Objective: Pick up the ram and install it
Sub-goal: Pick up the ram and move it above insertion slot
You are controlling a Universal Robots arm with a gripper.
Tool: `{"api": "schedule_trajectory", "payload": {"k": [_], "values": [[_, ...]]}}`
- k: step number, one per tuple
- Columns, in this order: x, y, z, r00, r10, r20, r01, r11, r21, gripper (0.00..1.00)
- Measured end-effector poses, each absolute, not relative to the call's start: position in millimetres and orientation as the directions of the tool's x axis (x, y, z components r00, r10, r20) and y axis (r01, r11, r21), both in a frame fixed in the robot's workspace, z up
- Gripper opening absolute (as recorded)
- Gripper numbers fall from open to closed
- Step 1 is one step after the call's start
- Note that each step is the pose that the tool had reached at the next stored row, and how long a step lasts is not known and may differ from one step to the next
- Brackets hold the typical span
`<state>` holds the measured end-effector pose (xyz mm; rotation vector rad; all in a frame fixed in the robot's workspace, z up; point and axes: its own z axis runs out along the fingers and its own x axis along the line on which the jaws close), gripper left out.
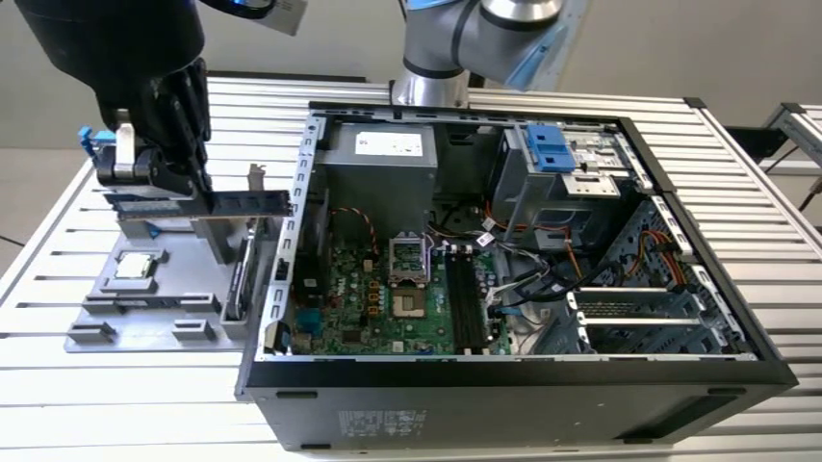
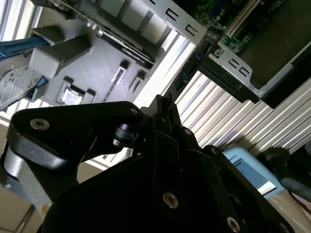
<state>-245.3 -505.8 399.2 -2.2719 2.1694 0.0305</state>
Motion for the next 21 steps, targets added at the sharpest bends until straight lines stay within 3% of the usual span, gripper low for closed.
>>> {"api": "schedule_trajectory", "payload": {"k": [21], "values": [[-225.9, -505.8, 399.2, 0.046, -0.999, -0.014, -0.999, -0.046, 0.013, 0.0]]}}
